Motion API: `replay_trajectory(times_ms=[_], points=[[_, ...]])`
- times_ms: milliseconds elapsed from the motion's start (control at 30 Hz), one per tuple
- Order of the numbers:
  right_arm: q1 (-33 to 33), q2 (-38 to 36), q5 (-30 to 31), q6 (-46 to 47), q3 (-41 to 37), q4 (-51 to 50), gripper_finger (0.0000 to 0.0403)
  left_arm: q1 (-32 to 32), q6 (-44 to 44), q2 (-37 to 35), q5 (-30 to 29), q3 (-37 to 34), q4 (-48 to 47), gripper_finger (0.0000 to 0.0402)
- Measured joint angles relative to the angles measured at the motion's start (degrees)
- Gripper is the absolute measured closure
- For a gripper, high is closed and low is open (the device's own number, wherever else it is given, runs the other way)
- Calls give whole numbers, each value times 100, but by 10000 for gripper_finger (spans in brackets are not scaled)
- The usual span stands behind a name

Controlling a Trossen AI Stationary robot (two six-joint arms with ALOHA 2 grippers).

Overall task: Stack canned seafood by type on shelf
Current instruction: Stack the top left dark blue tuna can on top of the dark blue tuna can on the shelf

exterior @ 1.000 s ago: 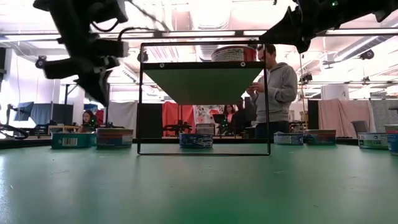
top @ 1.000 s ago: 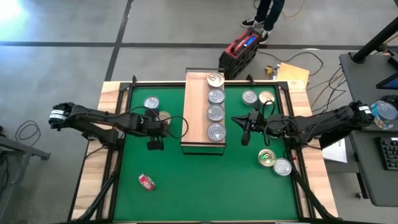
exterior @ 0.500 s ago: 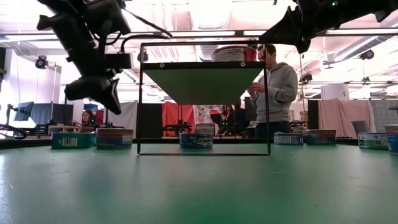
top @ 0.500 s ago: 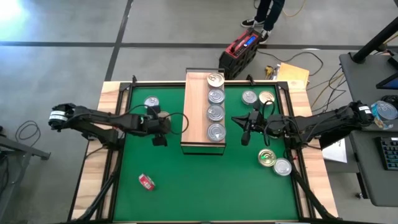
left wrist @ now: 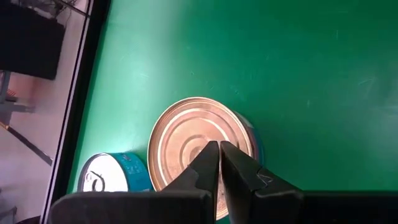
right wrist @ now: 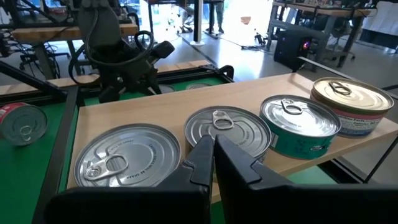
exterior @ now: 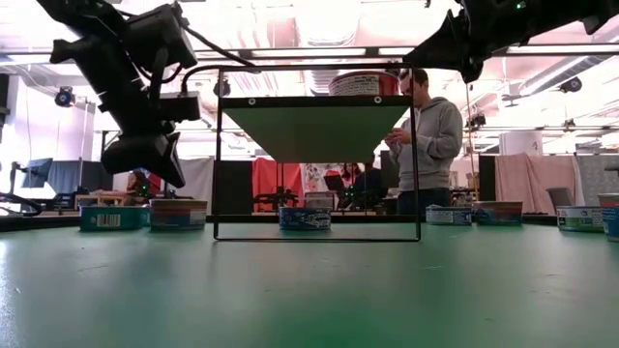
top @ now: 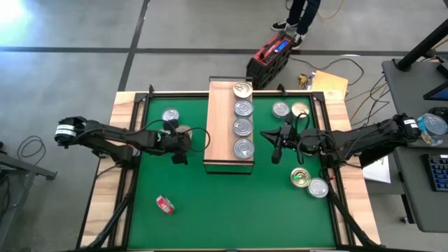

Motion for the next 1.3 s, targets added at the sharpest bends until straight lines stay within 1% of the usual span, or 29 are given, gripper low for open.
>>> replay_trajectory(times_ms=[233, 467, 667, 933, 1133, 1300], points=[[0, 0, 0, -4, -4, -5, 394, 0, 186, 135, -92, -299, 397, 401], [0, 0, 0, -4, -41, -2, 394, -4, 34, 354, -161, -304, 457, 401], [0, 4, 0, 70, -93, 0, 394, 2, -23, 420, 28, -290, 463, 401], [0, 4, 0, 66, -101, 3, 394, 2, -288, 339, 516, -76, -22, 401], [0, 4, 0, 57, -101, 7, 394, -17, -393, 339, 1130, 145, -303, 401], [0, 4, 0, 57, -101, 2, 394, -116, -551, 335, 1342, 240, -544, 401]])
